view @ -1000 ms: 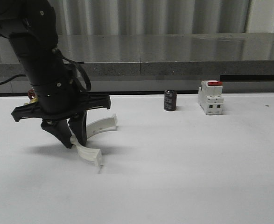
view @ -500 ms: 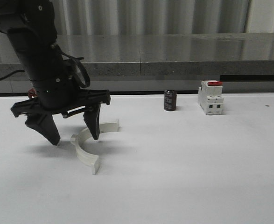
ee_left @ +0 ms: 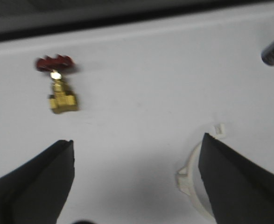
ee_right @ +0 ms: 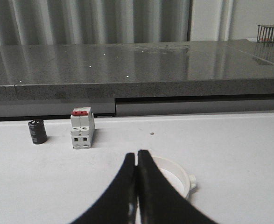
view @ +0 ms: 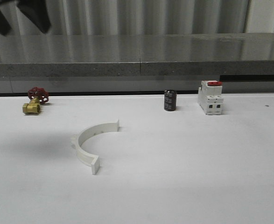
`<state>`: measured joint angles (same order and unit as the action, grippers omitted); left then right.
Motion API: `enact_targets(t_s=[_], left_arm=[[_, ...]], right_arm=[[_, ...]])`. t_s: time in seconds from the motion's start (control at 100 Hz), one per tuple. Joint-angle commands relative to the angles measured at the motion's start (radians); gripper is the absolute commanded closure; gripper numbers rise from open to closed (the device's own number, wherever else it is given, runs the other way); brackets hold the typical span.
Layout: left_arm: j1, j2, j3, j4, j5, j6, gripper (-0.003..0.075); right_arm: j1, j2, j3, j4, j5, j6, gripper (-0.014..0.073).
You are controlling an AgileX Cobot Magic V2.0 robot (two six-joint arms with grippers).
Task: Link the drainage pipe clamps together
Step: 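Raise the left gripper away from the placed clamp half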
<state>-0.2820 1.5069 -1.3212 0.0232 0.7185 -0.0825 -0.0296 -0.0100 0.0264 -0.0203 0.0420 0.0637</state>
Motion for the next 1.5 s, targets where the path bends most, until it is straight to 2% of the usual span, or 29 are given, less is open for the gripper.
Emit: enact_targets(t_s=[0.0, 0.13, 0.24, 0.44, 0.52, 0.77, 0.89, 1.0, 1.15, 1.35, 1.49], left_arm=[[0.087, -0.122, 0.006, -0.076, -0.031, 0.097, 0.0188], [0.193, -0.270, 0.117, -0.202, -0.061, 0.238, 0.0188], [0.237, -0.415, 0.265, -0.225, -0.123, 0.257, 0.0188], [0.240, -0.734, 0.544, -0.268, -0.217, 0.257, 0.0188], [0.240, -0.853, 0.640, -0.272, -0.216, 0.257, 0.0188], [0.240, -1.180, 0.828, -0.272, -0.199, 0.257, 0.0198], [0.240, -1.279, 0.867, -0.272, -0.199, 0.257, 0.0297], [0.240, -1.325, 0.876, -0.269, -0.199, 0.257, 0.0478], [0.240, -1.327, 0.876, -0.268, -0.214, 0.257, 0.0738], [0.240, -1.327, 0.876, -0.268, -0.224, 0.257, 0.0741], [0.240, -1.327, 0.877, -0.268, -0.224, 0.257, 0.0741]], right_arm=[[0.000, -0.019, -0.015, -0.004, -0.083, -0.006, 0.0661], [0.000, -0.019, -0.015, -0.004, -0.083, -0.006, 0.0661], [0.000, -0.019, -0.015, -0.004, -0.083, -0.006, 0.0661], [0.000, -0.019, -0.015, -0.004, -0.083, -0.006, 0.0661], [0.000, -0.019, -0.015, -0.004, -0.084, -0.006, 0.0661], [0.000, -0.019, -0.016, -0.004, -0.117, -0.006, 0.0661], [0.000, -0.019, -0.025, -0.004, -0.104, -0.006, 0.0661], [0.000, -0.019, -0.082, -0.004, -0.013, -0.006, 0.0661], [0.000, 0.050, -0.243, -0.002, 0.155, -0.006, 0.0661], [0.000, 0.307, -0.530, -0.002, 0.554, -0.006, 0.0661], [0.000, 0.517, -0.717, 0.036, 0.726, -0.006, 0.0661]])
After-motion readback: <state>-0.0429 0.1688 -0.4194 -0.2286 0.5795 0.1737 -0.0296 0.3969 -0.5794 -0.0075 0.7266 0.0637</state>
